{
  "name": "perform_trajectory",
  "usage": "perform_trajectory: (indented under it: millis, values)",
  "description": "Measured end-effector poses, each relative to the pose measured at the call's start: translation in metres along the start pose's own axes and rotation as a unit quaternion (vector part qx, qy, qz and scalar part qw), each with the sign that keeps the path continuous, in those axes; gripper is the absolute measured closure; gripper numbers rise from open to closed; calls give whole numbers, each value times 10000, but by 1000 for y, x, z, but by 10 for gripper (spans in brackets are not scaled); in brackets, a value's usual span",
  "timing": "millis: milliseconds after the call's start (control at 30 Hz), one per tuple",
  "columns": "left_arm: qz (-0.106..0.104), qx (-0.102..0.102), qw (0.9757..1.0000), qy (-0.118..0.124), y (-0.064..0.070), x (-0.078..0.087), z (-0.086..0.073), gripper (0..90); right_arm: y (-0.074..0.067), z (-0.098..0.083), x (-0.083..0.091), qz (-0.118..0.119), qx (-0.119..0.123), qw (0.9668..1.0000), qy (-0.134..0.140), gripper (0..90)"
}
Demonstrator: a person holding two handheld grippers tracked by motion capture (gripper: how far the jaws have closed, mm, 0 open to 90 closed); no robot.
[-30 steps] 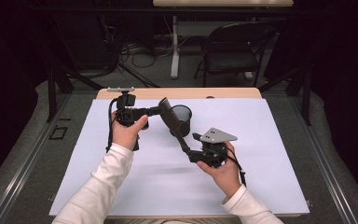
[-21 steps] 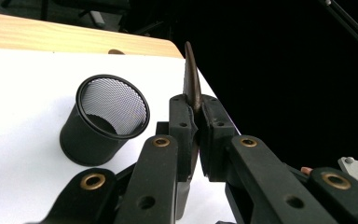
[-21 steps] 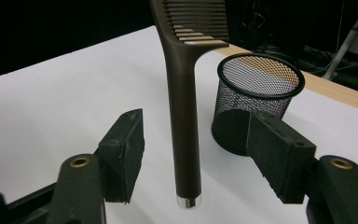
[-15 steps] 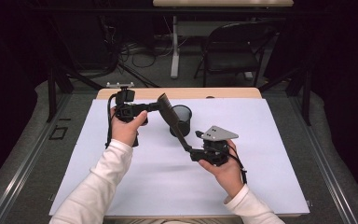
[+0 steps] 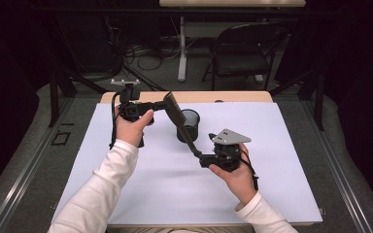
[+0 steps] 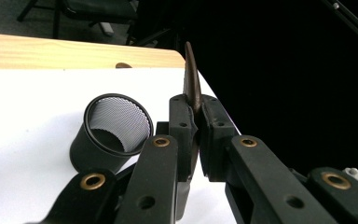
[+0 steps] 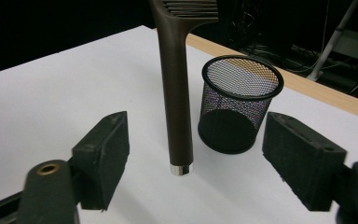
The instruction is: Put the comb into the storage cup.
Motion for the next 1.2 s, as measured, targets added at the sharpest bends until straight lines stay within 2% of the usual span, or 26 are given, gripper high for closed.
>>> perform_trajectory:
  millis: [233,467,633,800,967,1200]
  values:
    - [-6,17,10000,25,4,1,6,844,-1,1,1,96,-72,9999,-39,192]
    - [27,12,10000,88,7,2,12,844,2,2,4,135,-210,9997,52,152]
    - [41,29,9999,111,7,4,16,844,2,5,6,104,-227,9996,96,131]
    - [57,26,9998,174,8,6,21,844,2,6,6,98,-201,9997,75,47]
    - [102,47,9997,230,8,8,26,844,0,6,5,203,-172,9996,37,0]
    - [161,80,9994,310,8,10,33,844,-1,7,5,225,-175,9996,13,0]
Point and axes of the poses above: each handheld gripper's, and its own axes: x roughly backward along the jaws, z roughly out of its top, y roughly to its right, the point moved 4 cm from there along -x, roughly forward along the jaws, and after that the axes turned 14 degrees about x, right-handed, at the moved point
